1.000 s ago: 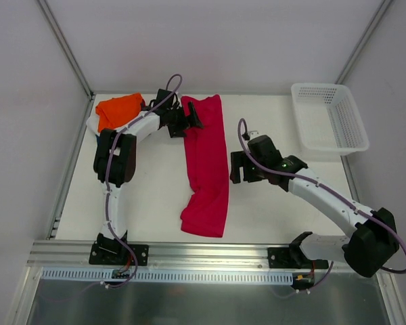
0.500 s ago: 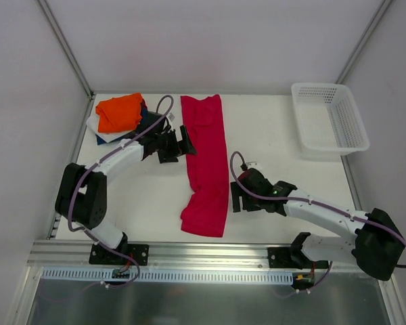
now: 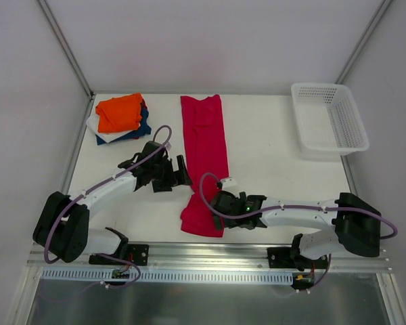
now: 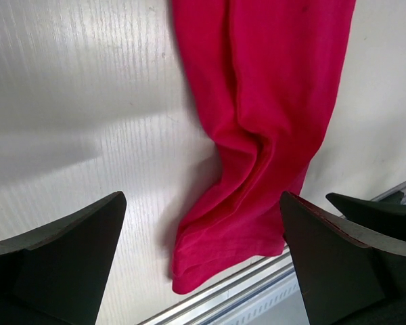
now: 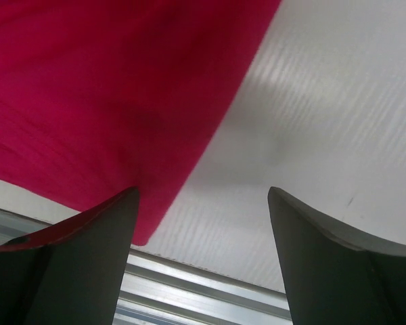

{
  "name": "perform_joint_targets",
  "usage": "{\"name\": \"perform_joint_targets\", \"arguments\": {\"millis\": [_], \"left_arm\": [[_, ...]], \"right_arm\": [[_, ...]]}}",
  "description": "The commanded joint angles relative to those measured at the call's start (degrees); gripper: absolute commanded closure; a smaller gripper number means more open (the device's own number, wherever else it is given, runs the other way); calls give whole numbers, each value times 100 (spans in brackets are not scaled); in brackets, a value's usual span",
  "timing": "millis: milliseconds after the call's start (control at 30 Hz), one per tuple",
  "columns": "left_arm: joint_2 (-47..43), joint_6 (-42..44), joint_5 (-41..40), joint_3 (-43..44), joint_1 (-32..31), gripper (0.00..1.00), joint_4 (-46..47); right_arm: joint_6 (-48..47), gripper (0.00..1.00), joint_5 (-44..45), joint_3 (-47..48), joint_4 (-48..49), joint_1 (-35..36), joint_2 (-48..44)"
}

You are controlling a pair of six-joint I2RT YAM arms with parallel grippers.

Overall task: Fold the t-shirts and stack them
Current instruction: Fold the tshirt

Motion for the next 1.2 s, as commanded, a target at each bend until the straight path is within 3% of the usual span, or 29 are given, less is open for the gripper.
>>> {"name": "perform_joint_targets", "arguments": {"millis": [0, 400, 767, 1033, 1167], "left_arm": [[-63, -116, -296, -67, -58, 1, 9], [1273, 429, -613, 1408, -198, 1, -175], [1502, 455, -657, 1472, -268, 1, -210], [1625, 455, -639, 1515, -268, 1, -228], [1660, 464, -630, 1524, -268, 1, -237]], "right_arm": [[305, 20, 381, 551, -32, 307, 263], [42, 20, 935, 948, -261, 572, 106], [147, 21, 794, 632, 205, 677, 571], [489, 32, 786, 509, 328, 1037, 861], [604, 53, 812, 482, 232, 1152, 923]]}}
